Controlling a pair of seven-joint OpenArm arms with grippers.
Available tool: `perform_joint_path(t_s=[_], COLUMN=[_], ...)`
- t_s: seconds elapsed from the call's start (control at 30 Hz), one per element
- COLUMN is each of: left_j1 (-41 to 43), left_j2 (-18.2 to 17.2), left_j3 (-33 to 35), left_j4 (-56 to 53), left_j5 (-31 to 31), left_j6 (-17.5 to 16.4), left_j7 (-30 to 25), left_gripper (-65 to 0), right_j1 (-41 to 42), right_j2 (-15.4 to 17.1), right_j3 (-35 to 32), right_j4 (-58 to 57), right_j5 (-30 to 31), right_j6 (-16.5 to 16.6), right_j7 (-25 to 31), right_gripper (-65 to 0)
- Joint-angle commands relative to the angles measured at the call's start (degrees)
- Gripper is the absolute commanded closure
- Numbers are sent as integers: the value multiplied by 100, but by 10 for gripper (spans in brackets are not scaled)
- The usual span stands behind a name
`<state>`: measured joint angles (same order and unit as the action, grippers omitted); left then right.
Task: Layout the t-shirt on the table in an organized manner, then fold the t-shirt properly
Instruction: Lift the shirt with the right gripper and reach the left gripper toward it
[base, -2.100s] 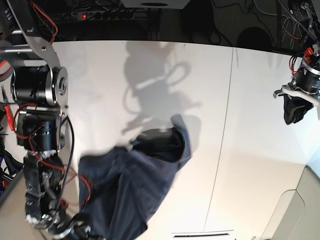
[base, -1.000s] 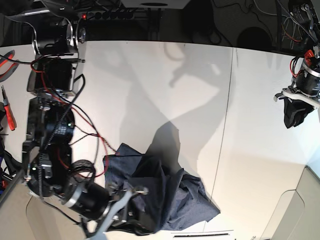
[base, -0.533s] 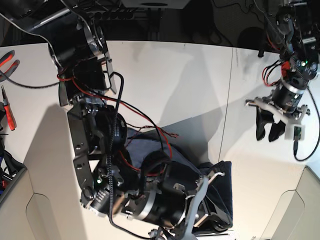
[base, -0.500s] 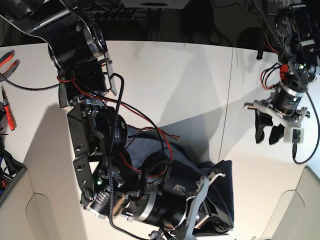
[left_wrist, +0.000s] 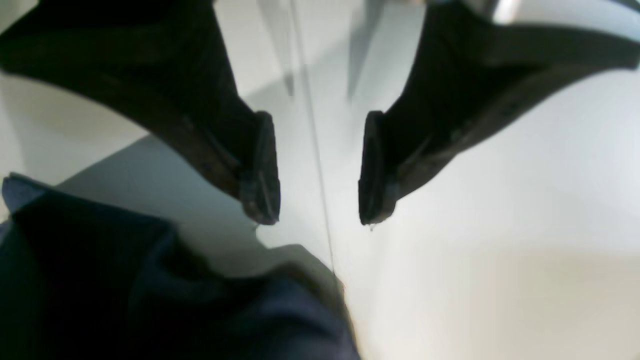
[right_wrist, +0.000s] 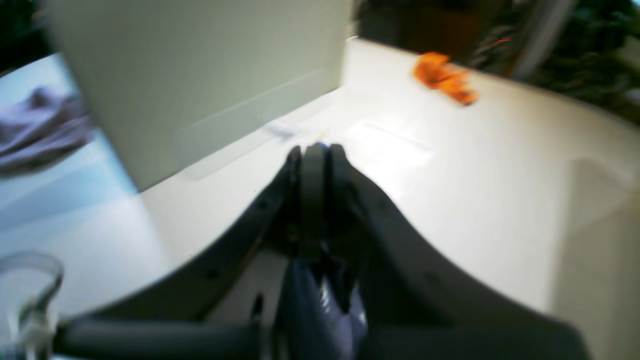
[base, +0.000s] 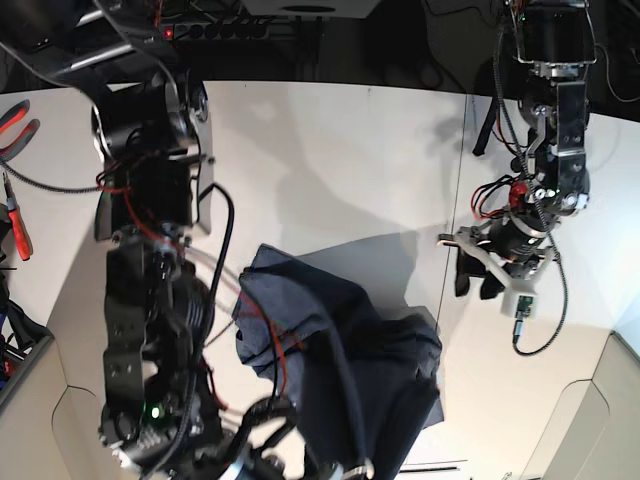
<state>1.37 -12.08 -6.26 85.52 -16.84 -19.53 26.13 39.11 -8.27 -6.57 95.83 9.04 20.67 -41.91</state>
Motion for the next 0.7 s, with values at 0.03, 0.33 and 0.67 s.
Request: perform_joint_path(t_s=[0.03, 0.33, 0.67], left_j1=[-109, -319, -966], left_j2=[-24, 507, 1340], left_j3=[177, 1228, 1532], left_j4=[22, 22, -625], left_j5=[-286, 24, 424], left_j6=[-238, -317, 219], left_j7=[-83, -129, -236], left_gripper=[-295, -295, -295], right_j1=[345, 496, 498], right_j2=[-33, -35, -35], right_j3=[46, 46, 46], right_j4=[-111, -1029, -1056], right_j5=[-155, -243, -245], right_j6=[-111, -125, -125], right_j7=[223, 264, 271], right_gripper=[0, 0, 0])
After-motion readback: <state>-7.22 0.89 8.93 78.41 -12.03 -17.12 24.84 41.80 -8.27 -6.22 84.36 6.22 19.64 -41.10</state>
